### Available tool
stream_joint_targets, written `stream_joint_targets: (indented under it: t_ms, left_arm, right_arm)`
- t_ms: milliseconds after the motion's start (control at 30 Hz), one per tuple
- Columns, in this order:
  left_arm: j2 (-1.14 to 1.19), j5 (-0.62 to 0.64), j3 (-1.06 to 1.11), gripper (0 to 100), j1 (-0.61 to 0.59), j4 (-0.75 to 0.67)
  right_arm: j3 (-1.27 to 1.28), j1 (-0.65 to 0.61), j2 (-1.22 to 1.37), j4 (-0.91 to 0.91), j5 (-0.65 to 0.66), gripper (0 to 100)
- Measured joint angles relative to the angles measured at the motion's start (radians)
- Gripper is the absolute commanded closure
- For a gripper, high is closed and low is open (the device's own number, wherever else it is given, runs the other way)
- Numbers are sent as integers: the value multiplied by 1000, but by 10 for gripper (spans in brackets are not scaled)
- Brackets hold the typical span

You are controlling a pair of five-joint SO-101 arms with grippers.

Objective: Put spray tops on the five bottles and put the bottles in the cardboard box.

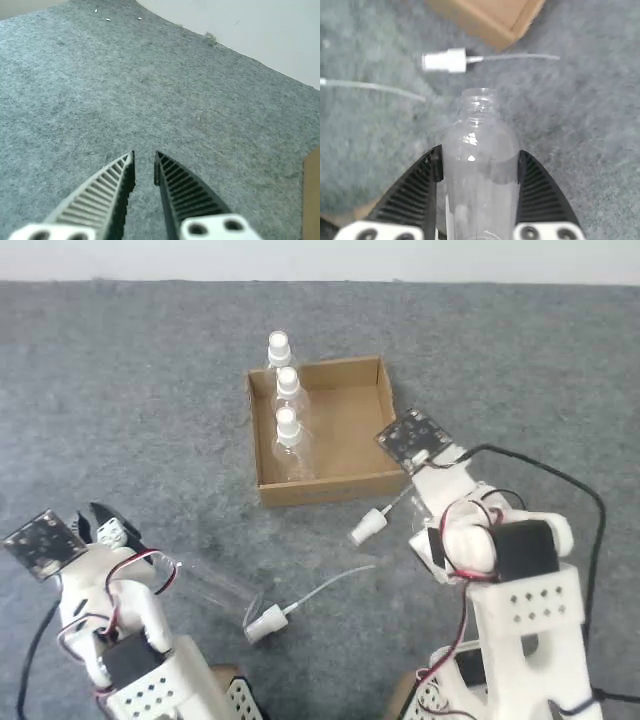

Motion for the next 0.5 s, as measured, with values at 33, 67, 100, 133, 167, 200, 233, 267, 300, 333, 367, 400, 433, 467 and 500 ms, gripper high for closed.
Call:
stream_joint_targets:
  t_ms: [33, 67, 100, 133, 167, 200, 233, 267, 300, 333, 367, 400, 433, 467, 500]
  left_arm:
    - [0, 0, 0, 938, 0, 0]
    - [0, -2, 0, 938, 0, 0]
    - [0, -2, 0, 938, 0, 0]
    - [0, -2, 0, 938, 0, 0]
    - [0, -2, 0, 938, 0, 0]
    - [0, -2, 0, 938, 0, 0]
    - [0, -2, 0, 938, 0, 0]
    - [0, -2, 0, 938, 0, 0]
    - [0, -2, 0, 938, 0, 0]
    - [0, -2, 0, 938, 0, 0]
    - [0, -2, 0, 938, 0, 0]
    - [0, -2, 0, 938, 0, 0]
    - [0, -2, 0, 938, 0, 0]
    - [0, -2, 0, 938, 0, 0]
    - [0, -2, 0, 938, 0, 0]
  right_arm:
    - [-8, 0, -21, 0, -17, 954]
    - [-9, 0, -46, 0, -32, 954]
    - [-11, -12, -72, 0, -48, 954]
    - [-11, -29, -103, 0, -61, 954]
    - [-12, -48, -130, 0, -74, 954]
    - [-12, -61, -160, -2, -83, 954]
    - [-12, -69, -190, -6, -91, 954]
    - [-12, -77, -213, -15, -98, 954]
    - [-12, -84, -235, -26, -106, 954]
    - [-9, -94, -256, -40, -114, 954]
    - [2, -97, -279, -55, -120, 954]
    - [18, -95, -299, -74, -129, 954]
    - [38, -95, -308, -92, -137, 954]
    - [63, -94, -313, -115, -146, 954]
    - [91, -92, -310, -137, -153, 954]
